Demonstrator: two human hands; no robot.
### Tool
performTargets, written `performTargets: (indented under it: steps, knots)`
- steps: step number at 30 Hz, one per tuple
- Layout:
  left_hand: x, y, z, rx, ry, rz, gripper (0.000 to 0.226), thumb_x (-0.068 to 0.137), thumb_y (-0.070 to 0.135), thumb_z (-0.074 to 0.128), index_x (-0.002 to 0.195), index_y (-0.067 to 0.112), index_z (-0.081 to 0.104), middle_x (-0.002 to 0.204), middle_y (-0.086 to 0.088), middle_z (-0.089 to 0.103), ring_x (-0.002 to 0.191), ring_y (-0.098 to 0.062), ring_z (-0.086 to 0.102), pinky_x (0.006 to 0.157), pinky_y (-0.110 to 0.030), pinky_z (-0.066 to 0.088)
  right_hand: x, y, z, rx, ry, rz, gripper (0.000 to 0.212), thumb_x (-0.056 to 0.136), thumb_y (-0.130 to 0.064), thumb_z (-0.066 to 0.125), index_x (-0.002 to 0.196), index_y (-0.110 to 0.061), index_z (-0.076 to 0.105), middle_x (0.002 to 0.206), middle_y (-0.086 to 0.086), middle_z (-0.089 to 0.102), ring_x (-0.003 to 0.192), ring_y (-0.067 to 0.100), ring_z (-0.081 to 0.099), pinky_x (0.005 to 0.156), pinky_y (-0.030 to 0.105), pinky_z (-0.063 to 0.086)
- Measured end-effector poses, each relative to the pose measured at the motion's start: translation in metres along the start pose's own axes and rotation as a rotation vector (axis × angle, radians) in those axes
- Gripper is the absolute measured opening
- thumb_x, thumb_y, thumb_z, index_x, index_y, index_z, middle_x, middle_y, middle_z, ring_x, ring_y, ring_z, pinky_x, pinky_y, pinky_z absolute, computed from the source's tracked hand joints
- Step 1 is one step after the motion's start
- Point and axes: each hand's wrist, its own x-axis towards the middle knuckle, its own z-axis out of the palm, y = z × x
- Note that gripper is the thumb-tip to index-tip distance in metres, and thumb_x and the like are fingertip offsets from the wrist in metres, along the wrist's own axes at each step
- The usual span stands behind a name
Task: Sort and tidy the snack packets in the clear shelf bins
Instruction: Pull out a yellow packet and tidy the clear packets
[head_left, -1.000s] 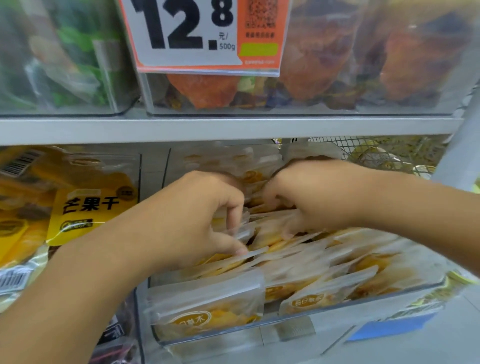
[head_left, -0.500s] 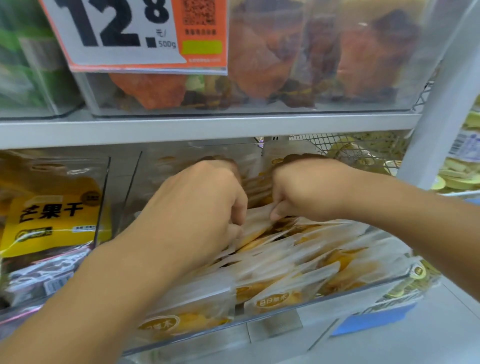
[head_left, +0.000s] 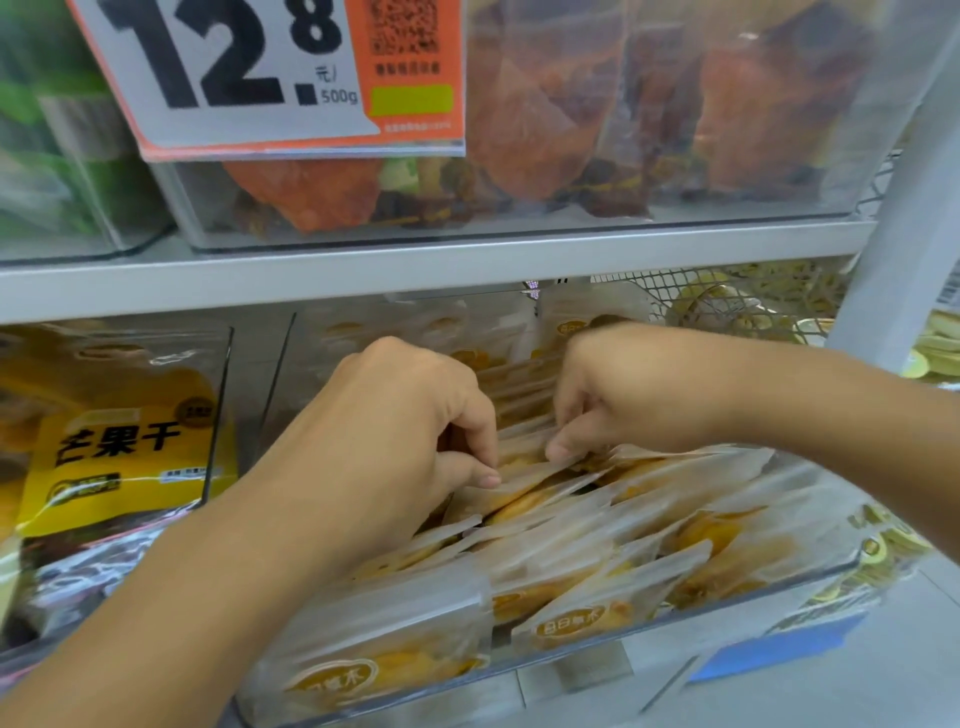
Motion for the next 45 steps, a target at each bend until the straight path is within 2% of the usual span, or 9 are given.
performTargets:
  steps: [6, 11, 15, 22, 30, 34, 39, 42, 45]
  knots:
    - [-0.002, -0.013, 0.003, -0.045, 0.029, 0.056, 0.023, 0.073, 0.029, 0.089, 0.06, 0.032, 0.07, 0.073, 0.022, 0.063, 0.076, 0.002, 0.062, 0.064, -0.011, 0.043, -0.031, -0.021, -0.017, -0.038, 0.084, -0.086, 0.022, 0.079, -0.054, 0.074, 0.082, -0.032, 0.077, 0.063, -0.016, 0.064, 0.067, -0.001, 0.06, 0.056, 0.013, 0.044]
    - [-0.001, -0.013, 0.004, -0.066, 0.028, 0.075, 0.025, 0.073, 0.029, 0.089, 0.059, 0.033, 0.069, 0.07, 0.021, 0.061, 0.072, -0.001, 0.062, 0.063, -0.015, 0.045, -0.015, -0.033, -0.002, -0.475, 0.03, -0.085, 0.037, 0.093, -0.055, 0.056, 0.082, -0.019, 0.059, 0.069, -0.006, 0.049, 0.083, 0.024, 0.062, 0.063, 0.031, 0.042]
    - [-0.001, -0.009, 0.003, -0.054, 0.058, 0.055, 0.022, 0.071, 0.034, 0.089, 0.06, 0.032, 0.071, 0.072, 0.02, 0.06, 0.07, -0.002, 0.059, 0.064, -0.029, 0.052, -0.001, -0.038, 0.009, -0.448, -0.069, -0.075, 0.036, 0.095, -0.046, 0.059, 0.074, -0.023, 0.044, 0.066, -0.006, 0.038, 0.071, 0.024, 0.051, 0.063, 0.029, 0.035]
    - [0.001, -0.002, 0.002, 0.062, -0.04, -0.052, 0.02, 0.07, 0.042, 0.088, 0.062, 0.033, 0.072, 0.081, 0.019, 0.056, 0.076, -0.002, 0.055, 0.068, -0.024, 0.048, -0.002, -0.043, 0.007, -0.524, -0.08, -0.126, 0.042, 0.096, -0.01, 0.046, 0.063, -0.023, 0.022, 0.066, -0.003, 0.027, 0.052, 0.015, 0.024, 0.062, 0.033, 0.034]
    - [-0.001, -0.002, 0.001, 0.141, -0.062, -0.12, 0.024, 0.073, 0.047, 0.084, 0.065, 0.035, 0.066, 0.083, 0.021, 0.055, 0.084, -0.002, 0.056, 0.071, -0.025, 0.043, -0.013, -0.041, -0.001, -0.269, -0.119, 0.046, 0.024, 0.093, -0.043, 0.064, 0.085, -0.021, 0.065, 0.073, -0.009, 0.051, 0.075, 0.02, 0.058, 0.071, 0.035, 0.053]
    - [-0.017, -0.001, -0.021, 0.031, 0.0, -0.078, 0.022, 0.073, 0.053, 0.082, 0.076, 0.036, 0.067, 0.079, 0.02, 0.062, 0.083, 0.001, 0.058, 0.077, -0.028, 0.05, -0.045, -0.068, -0.008, -0.253, 0.052, 0.088, 0.029, 0.094, -0.056, 0.052, 0.1, -0.032, 0.067, 0.093, -0.007, 0.067, 0.087, 0.021, 0.064, 0.076, 0.039, 0.056]
    - [-0.061, -0.01, -0.051, 0.077, 0.051, -0.064, 0.011, 0.087, 0.042, 0.073, 0.084, 0.031, 0.074, 0.079, 0.014, 0.069, 0.077, -0.001, 0.062, 0.076, -0.035, 0.054, -0.059, -0.135, 0.008, 0.0, 0.486, -0.036, 0.041, 0.086, -0.058, 0.032, 0.094, -0.038, 0.067, 0.074, -0.015, 0.065, 0.072, 0.016, 0.063, 0.062, 0.04, 0.054]
    - [-0.1, -0.03, -0.08, 0.22, 0.097, -0.098, 0.014, 0.089, 0.041, 0.071, 0.097, 0.031, 0.075, 0.091, 0.014, 0.07, 0.084, -0.005, 0.061, 0.08, -0.033, 0.053, -0.045, -0.173, 0.018, -0.055, 0.531, -0.134, 0.038, 0.087, -0.054, 0.04, 0.107, -0.034, 0.065, 0.092, -0.011, 0.068, 0.089, 0.02, 0.066, 0.065, 0.045, 0.057]
    - [-0.154, -0.065, -0.109, 0.317, 0.185, -0.244, 0.039, 0.086, 0.051, 0.071, 0.12, 0.032, 0.068, 0.116, 0.013, 0.066, 0.105, -0.009, 0.059, 0.094, -0.036, 0.05, -0.027, -0.209, 0.018, -0.064, 0.407, -0.159, 0.041, 0.093, -0.053, 0.048, 0.128, -0.032, 0.048, 0.127, -0.011, 0.056, 0.122, 0.016, 0.051, 0.092, 0.043, 0.052]
